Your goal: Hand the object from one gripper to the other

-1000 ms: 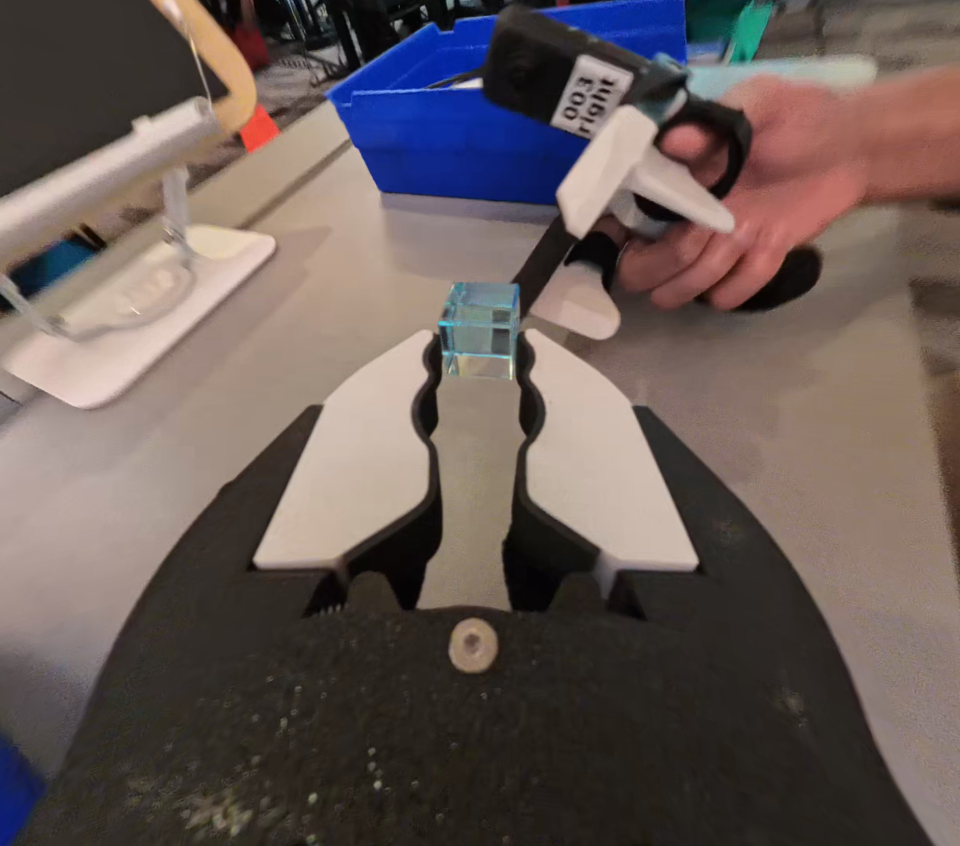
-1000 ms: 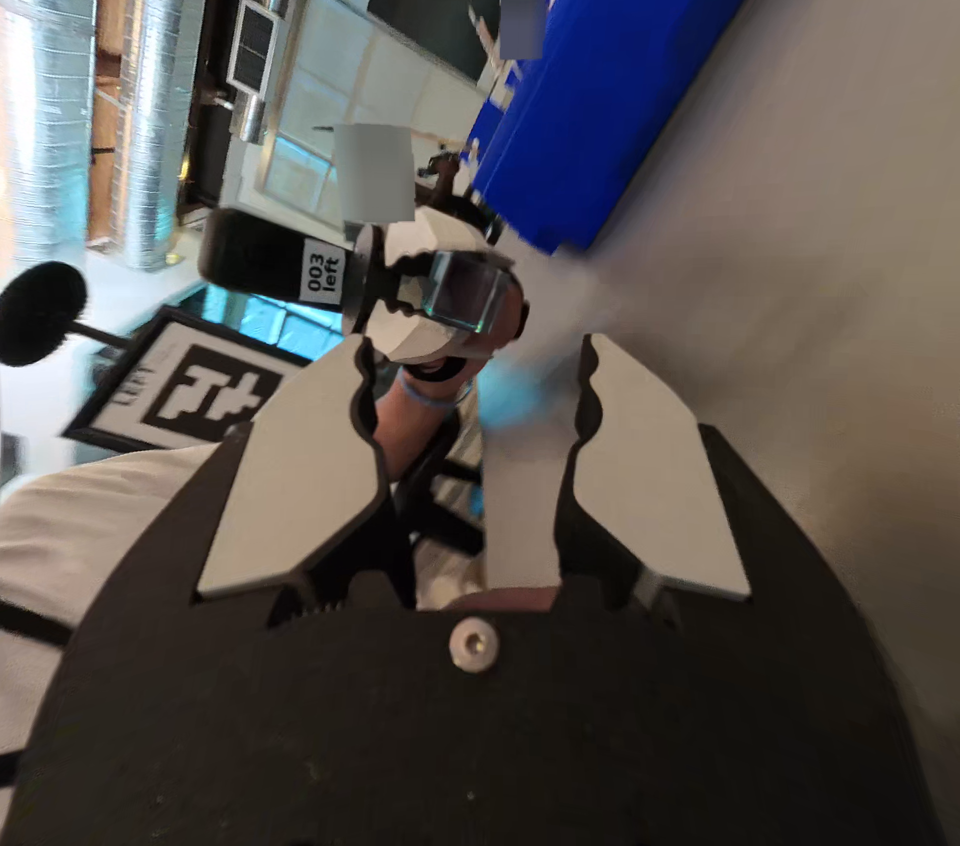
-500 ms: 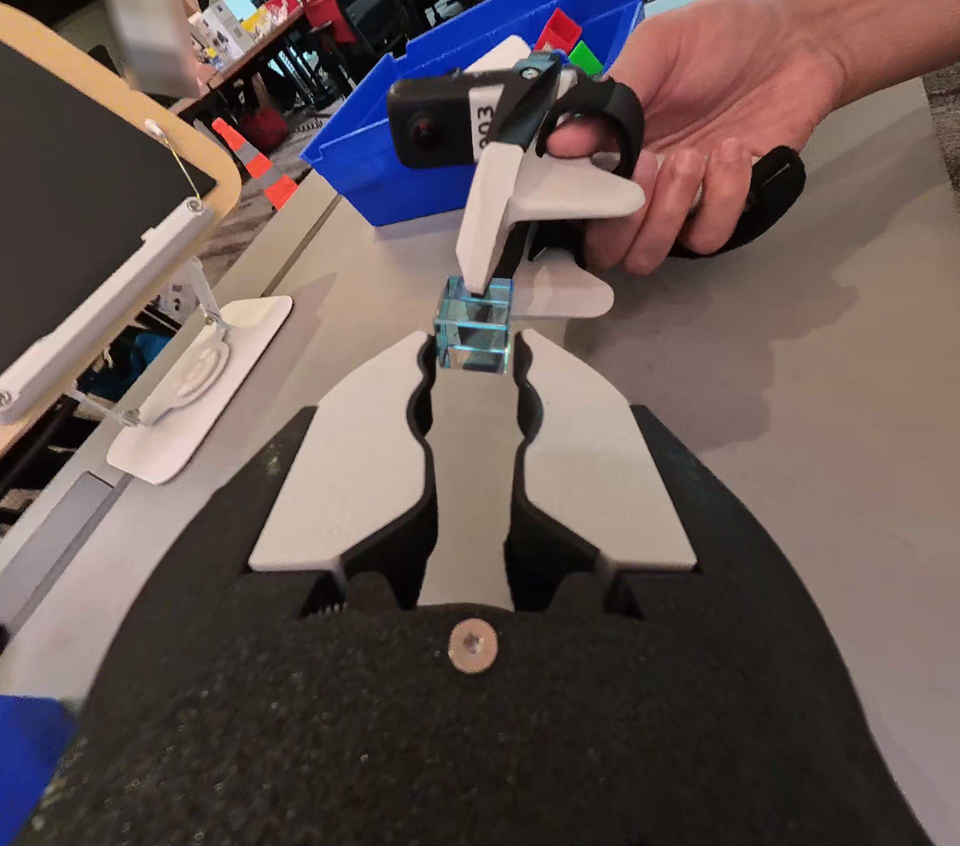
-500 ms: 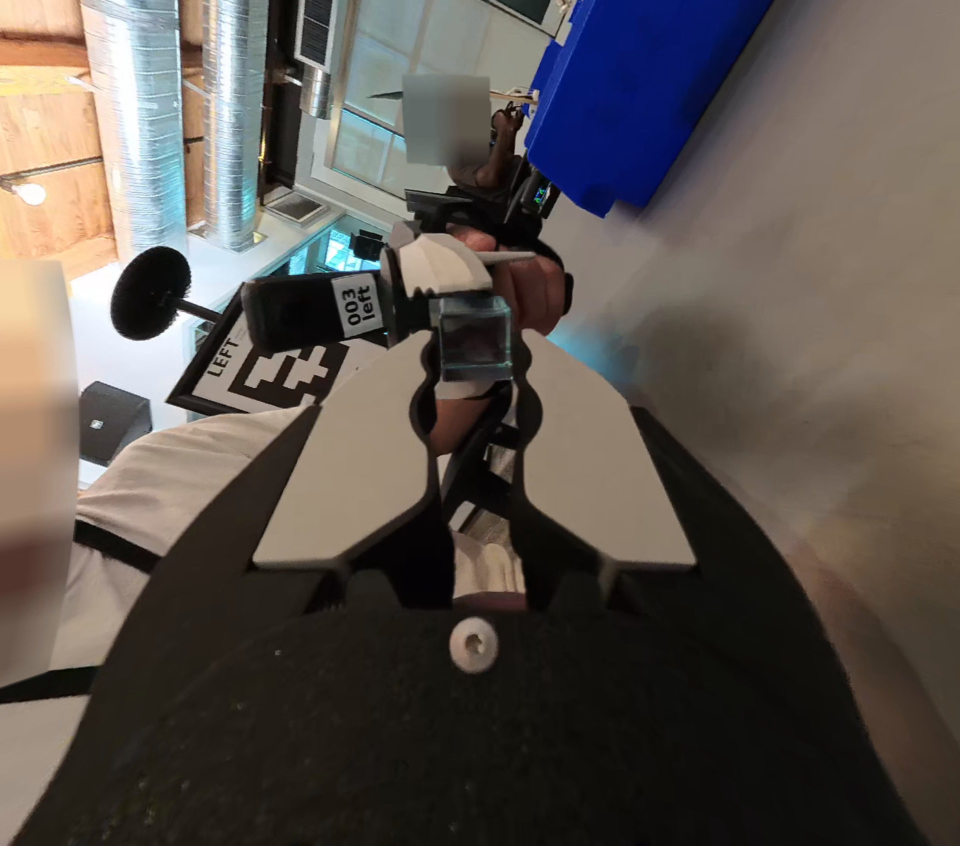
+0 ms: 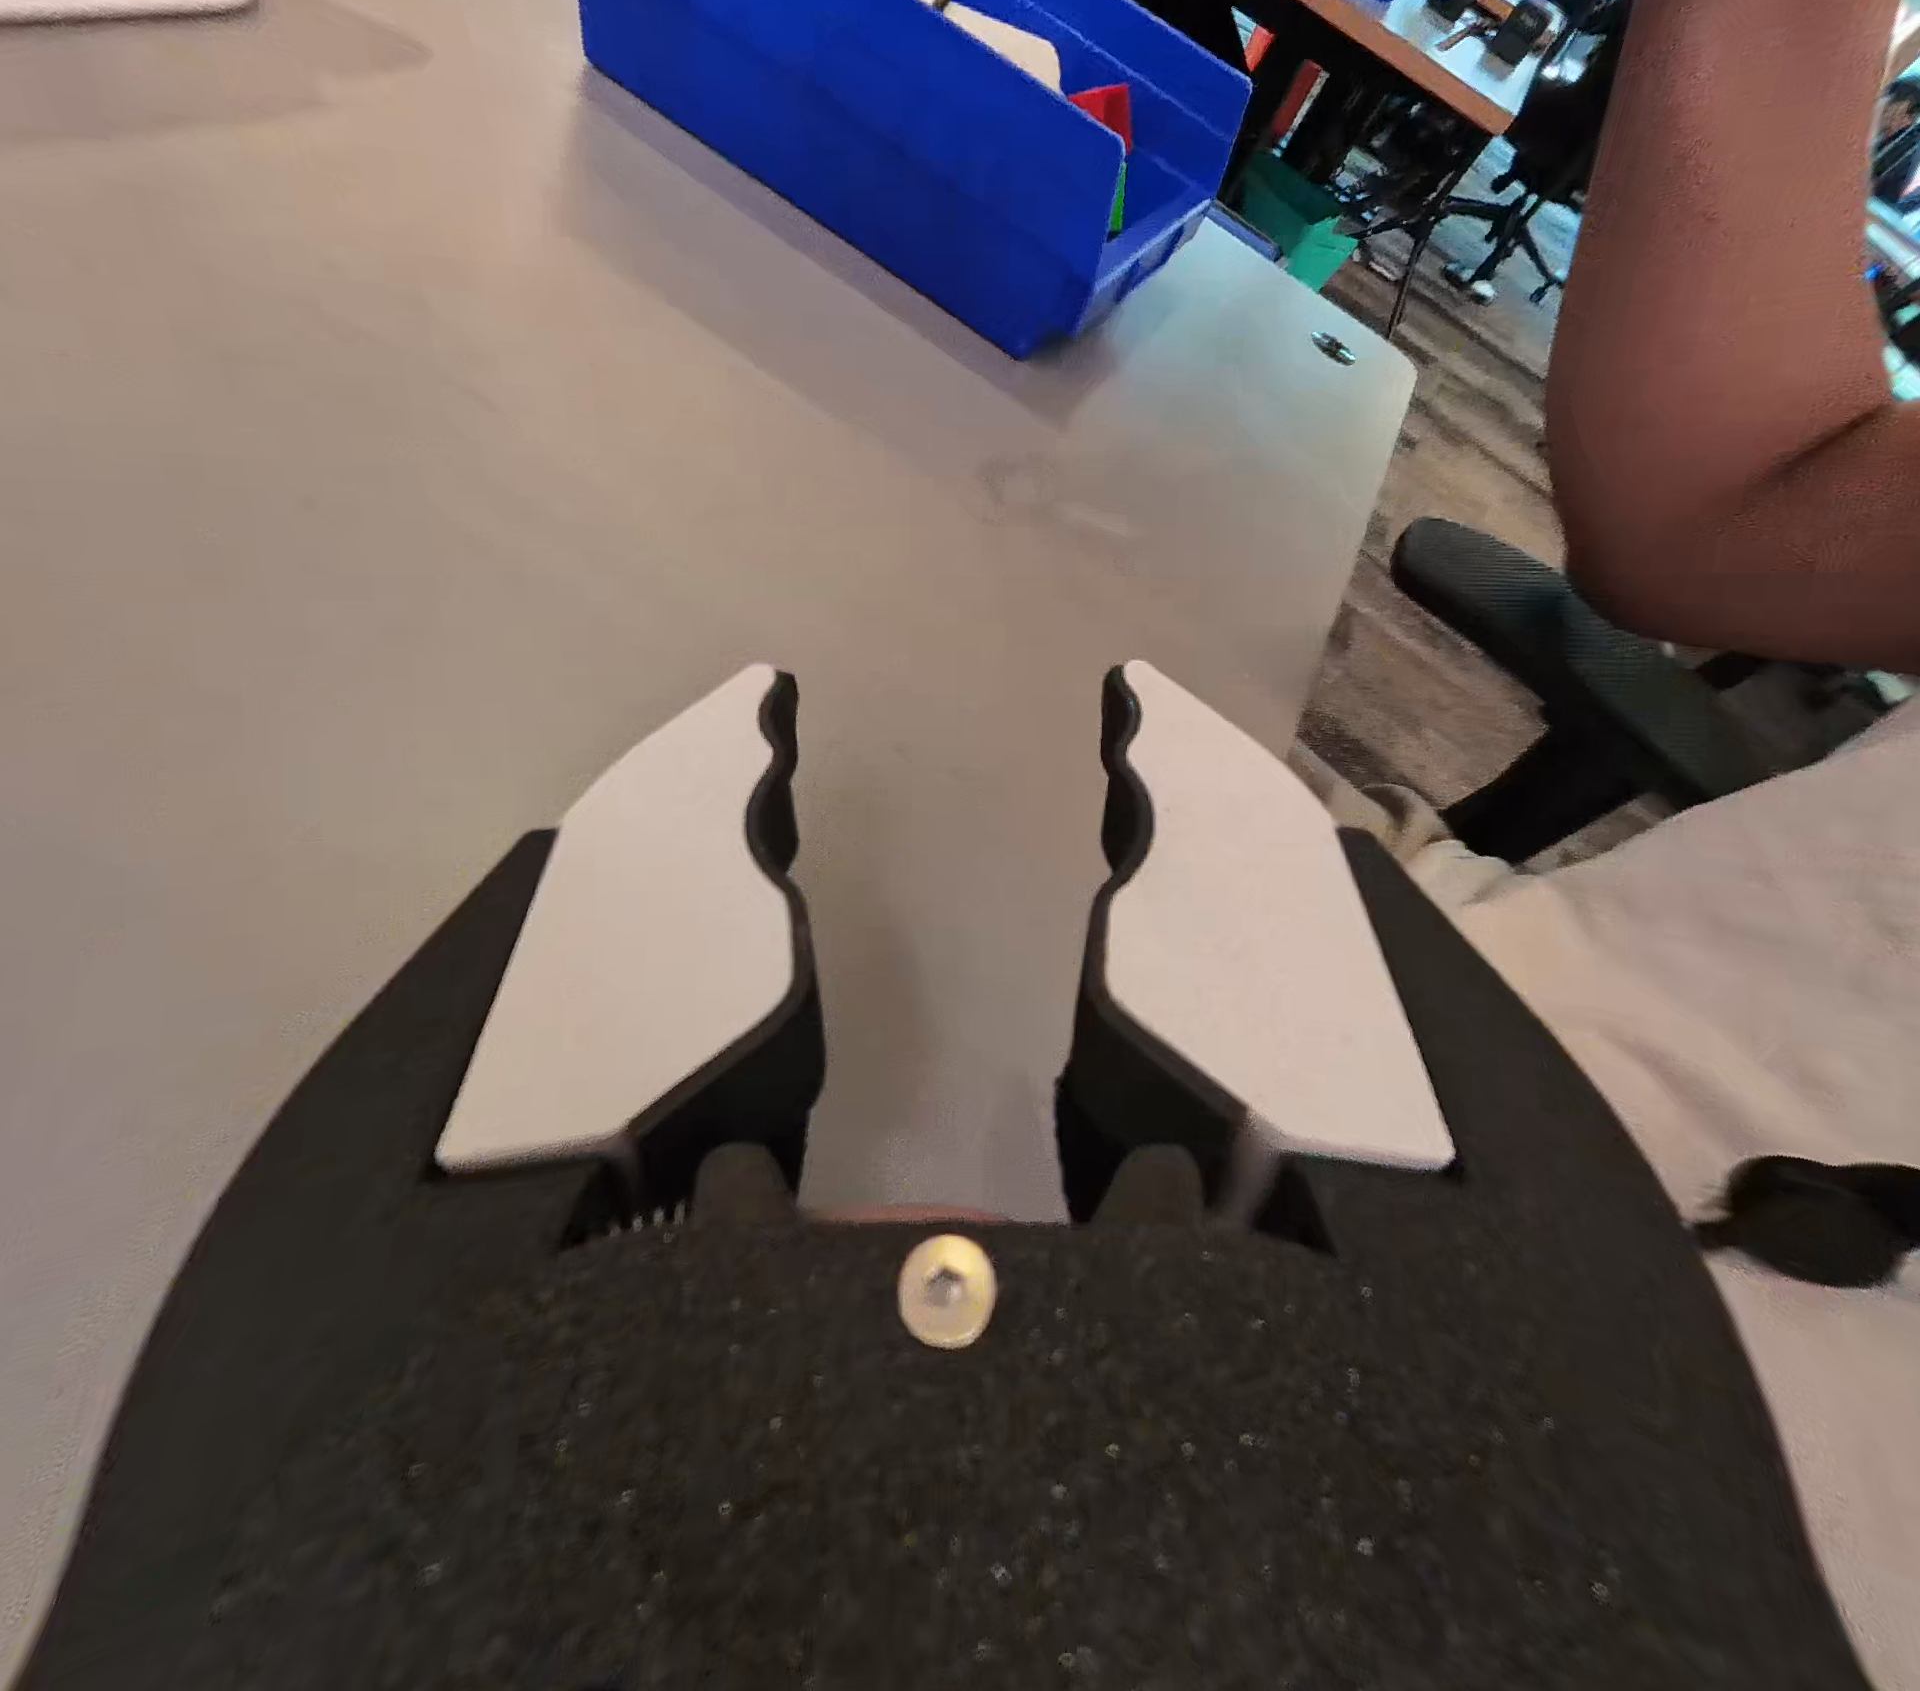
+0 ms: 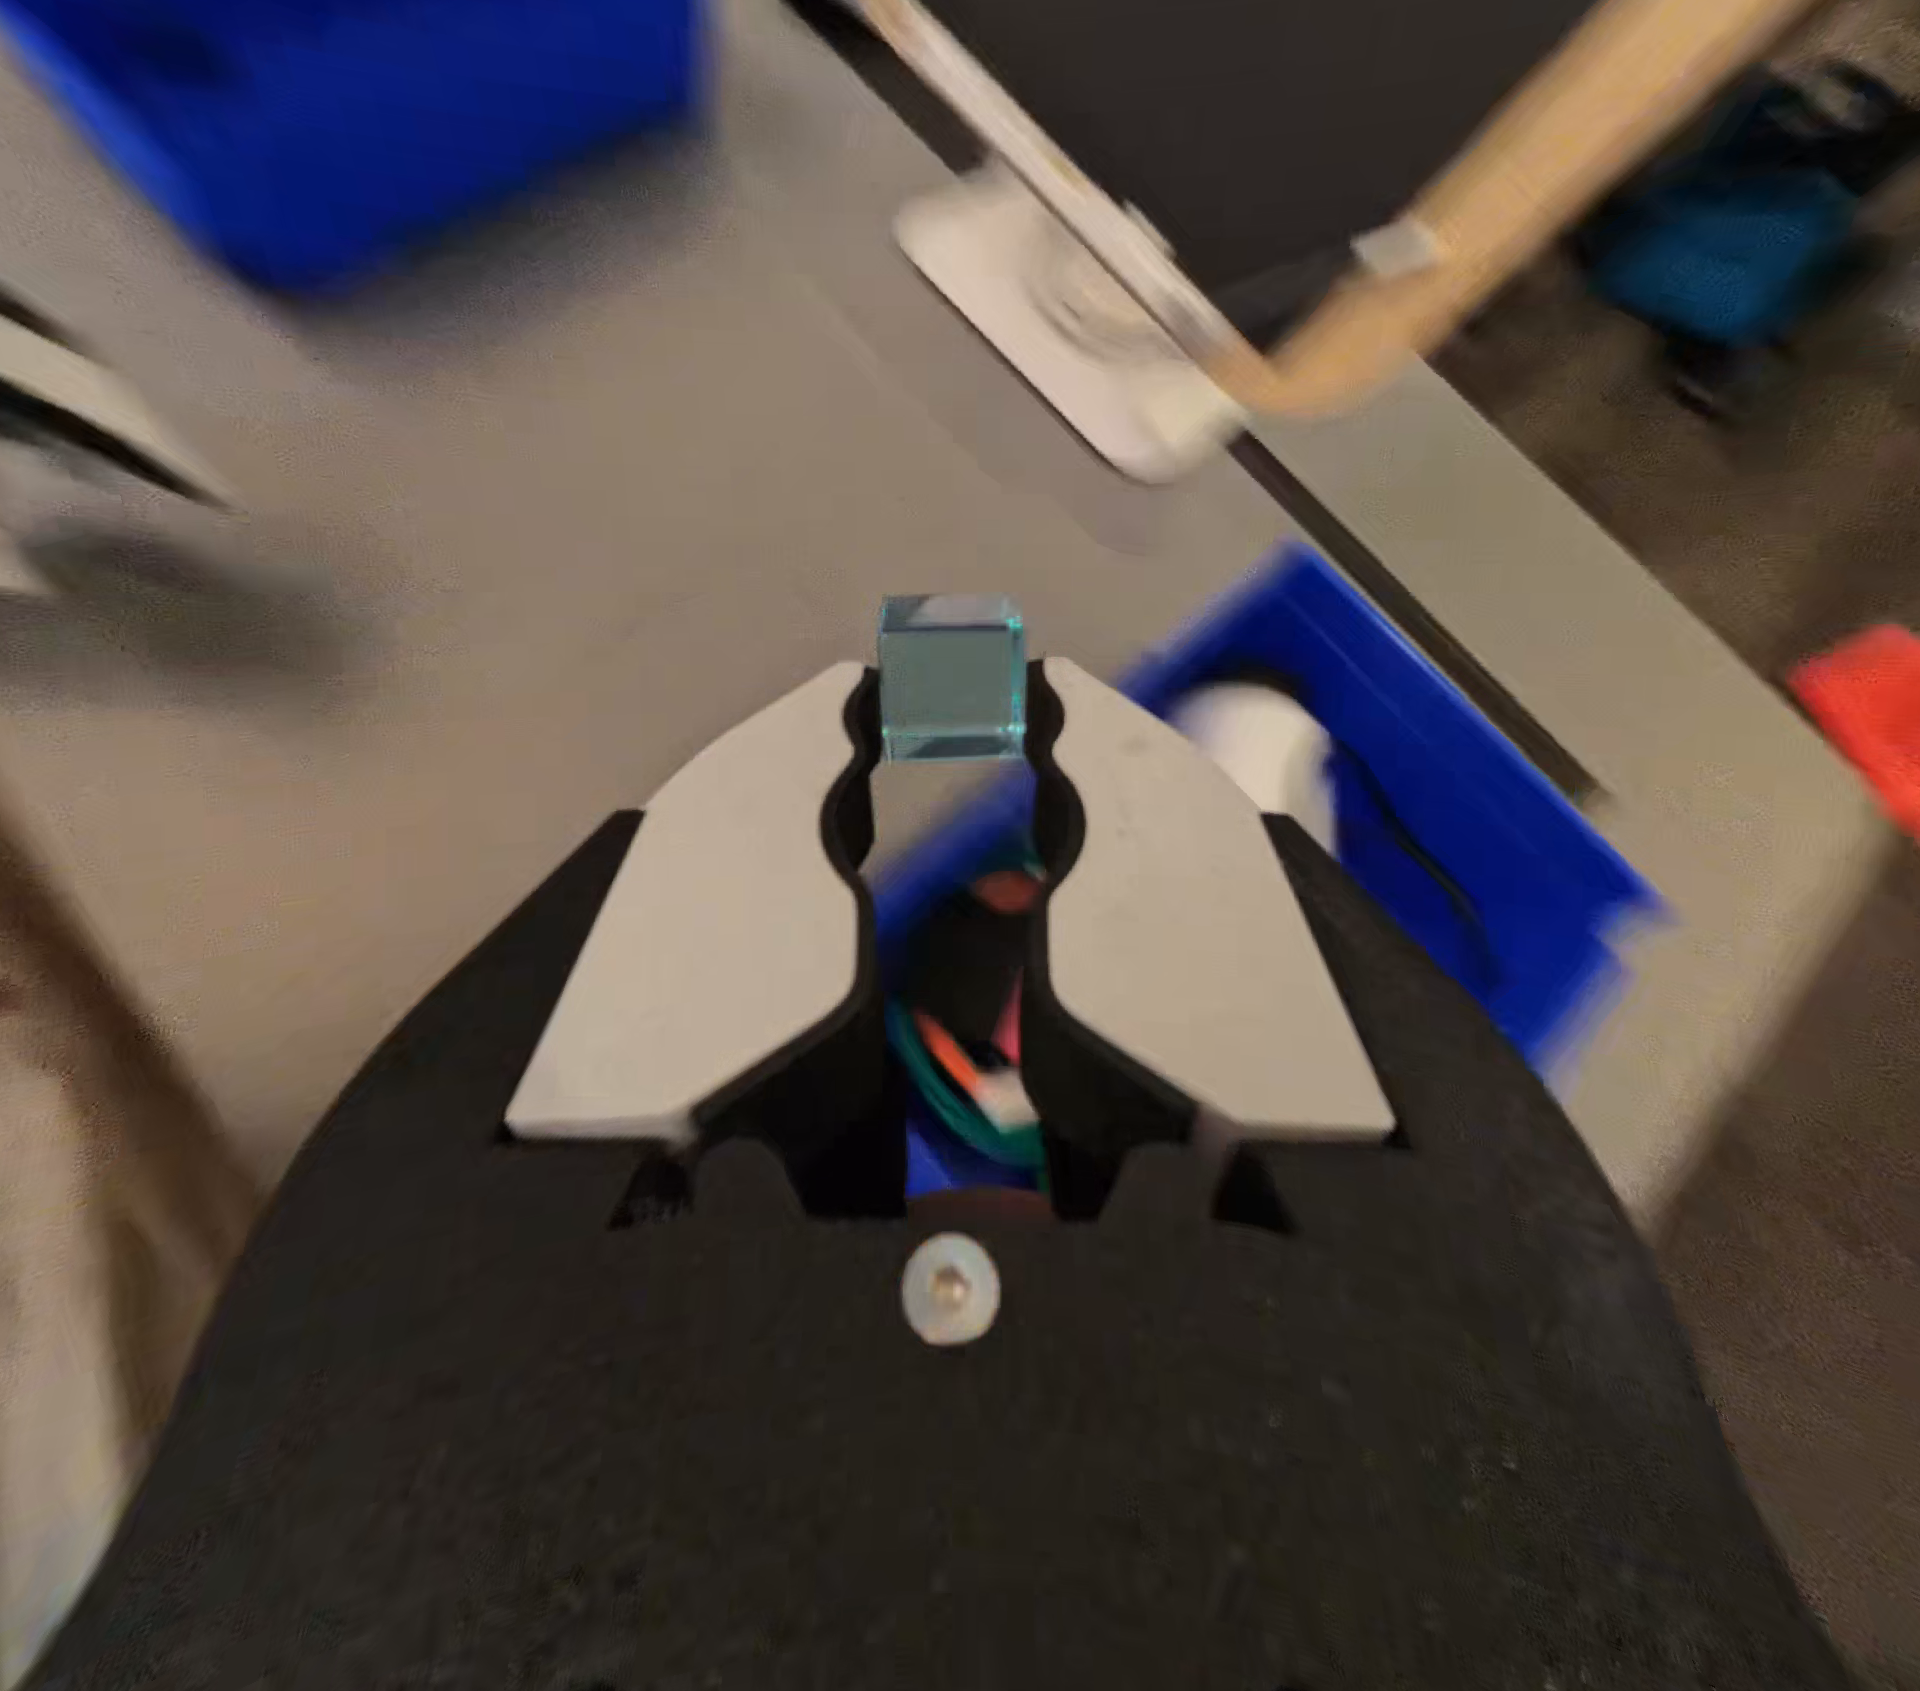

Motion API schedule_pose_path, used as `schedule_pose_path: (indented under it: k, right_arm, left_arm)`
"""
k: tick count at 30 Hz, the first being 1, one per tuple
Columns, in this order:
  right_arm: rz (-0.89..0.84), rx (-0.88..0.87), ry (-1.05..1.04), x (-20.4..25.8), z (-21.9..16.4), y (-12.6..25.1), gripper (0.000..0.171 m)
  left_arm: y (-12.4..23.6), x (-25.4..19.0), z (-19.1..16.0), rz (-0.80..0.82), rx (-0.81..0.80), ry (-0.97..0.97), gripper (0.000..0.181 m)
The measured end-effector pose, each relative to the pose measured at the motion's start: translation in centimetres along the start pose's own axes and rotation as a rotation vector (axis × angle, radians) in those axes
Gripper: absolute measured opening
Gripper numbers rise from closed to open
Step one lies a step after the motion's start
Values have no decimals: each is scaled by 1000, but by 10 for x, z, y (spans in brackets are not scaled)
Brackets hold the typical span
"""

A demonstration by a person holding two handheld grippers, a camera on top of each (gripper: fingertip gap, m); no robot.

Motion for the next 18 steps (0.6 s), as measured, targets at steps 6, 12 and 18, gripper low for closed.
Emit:
schedule_pose_path:
  k: [6, 12, 18]
  right_arm:
    - [-138, 525, -139, -56, -99, -24, 25]
    - [-44, 678, -224, -75, -137, -67, 26]
    - [-8, 721, -238, -76, -151, -87, 26]
  left_arm:
    - [5, -1, -14, 73, -75, 5, 56]
    - [-4, 5, -13, 2, -61, 24, 52]
    - [-6, 2, -14, 54, -33, -41, 49]
Point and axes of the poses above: each gripper's, where its closed fingertips meet, y back along the fingers, z out of its top, x = y × z across the jaws, the point moved 7 cm from there along y, back along the fingers, and after that the axes turned 4 degrees about x, right-handed, at the moved point
